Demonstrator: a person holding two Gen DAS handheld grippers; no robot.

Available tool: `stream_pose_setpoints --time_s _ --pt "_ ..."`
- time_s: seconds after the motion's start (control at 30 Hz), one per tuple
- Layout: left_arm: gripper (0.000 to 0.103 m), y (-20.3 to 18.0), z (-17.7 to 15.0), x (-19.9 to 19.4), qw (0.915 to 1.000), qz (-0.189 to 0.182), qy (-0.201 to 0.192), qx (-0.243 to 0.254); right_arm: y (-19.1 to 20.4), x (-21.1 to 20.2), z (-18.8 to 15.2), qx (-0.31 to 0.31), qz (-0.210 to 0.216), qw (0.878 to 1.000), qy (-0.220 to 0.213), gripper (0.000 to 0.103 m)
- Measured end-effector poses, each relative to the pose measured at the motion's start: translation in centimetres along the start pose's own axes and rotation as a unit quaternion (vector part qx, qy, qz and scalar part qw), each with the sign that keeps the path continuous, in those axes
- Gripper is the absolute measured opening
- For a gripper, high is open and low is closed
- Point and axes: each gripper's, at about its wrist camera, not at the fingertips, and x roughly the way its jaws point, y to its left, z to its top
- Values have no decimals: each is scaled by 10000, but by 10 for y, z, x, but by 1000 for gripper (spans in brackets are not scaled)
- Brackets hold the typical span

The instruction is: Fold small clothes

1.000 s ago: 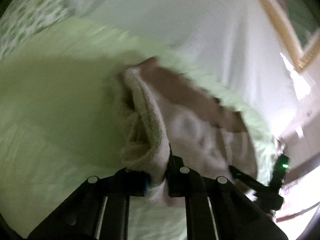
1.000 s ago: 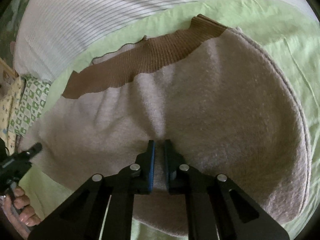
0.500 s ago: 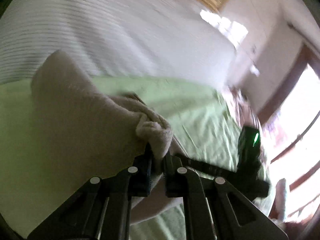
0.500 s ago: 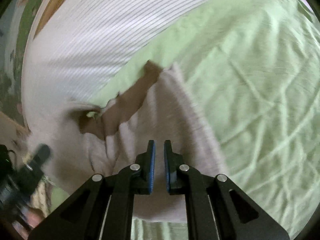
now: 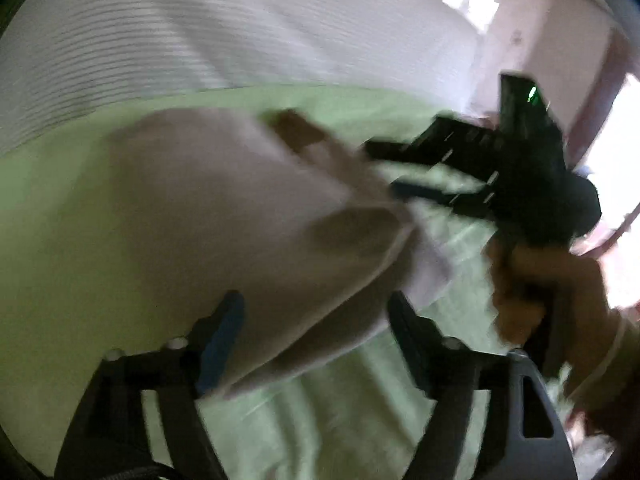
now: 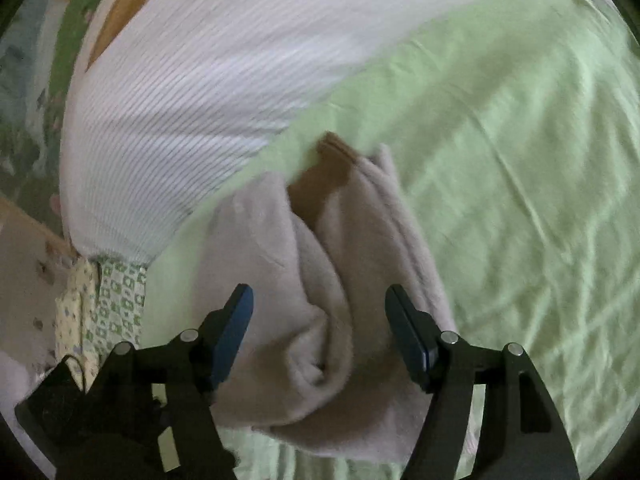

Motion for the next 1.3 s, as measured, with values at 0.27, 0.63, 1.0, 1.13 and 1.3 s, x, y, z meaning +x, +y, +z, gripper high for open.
stream_pose_setpoints --time_s 0.27,0.63,1.0,1.13,1.3 --pt "81 42 -41 34 9945 758 570 -443 18 61 27 -707 -141 9925 985 71" --pt "57 71 -42 58 9864 1023 622 -1127 45 111 29 -1367 -282 9723 1876 66" --pt "20 63 -27 43 9930 430 539 -954 59 22 39 -1153 242 9888 919 21" --pt "20 58 -28 47 9942 483 586 -766 34 -16 27 -1063 -158 9931 469 21" --pt "20 50 -39 67 9930 606 853 -553 -29 14 1 -508 -609 9939 761 21"
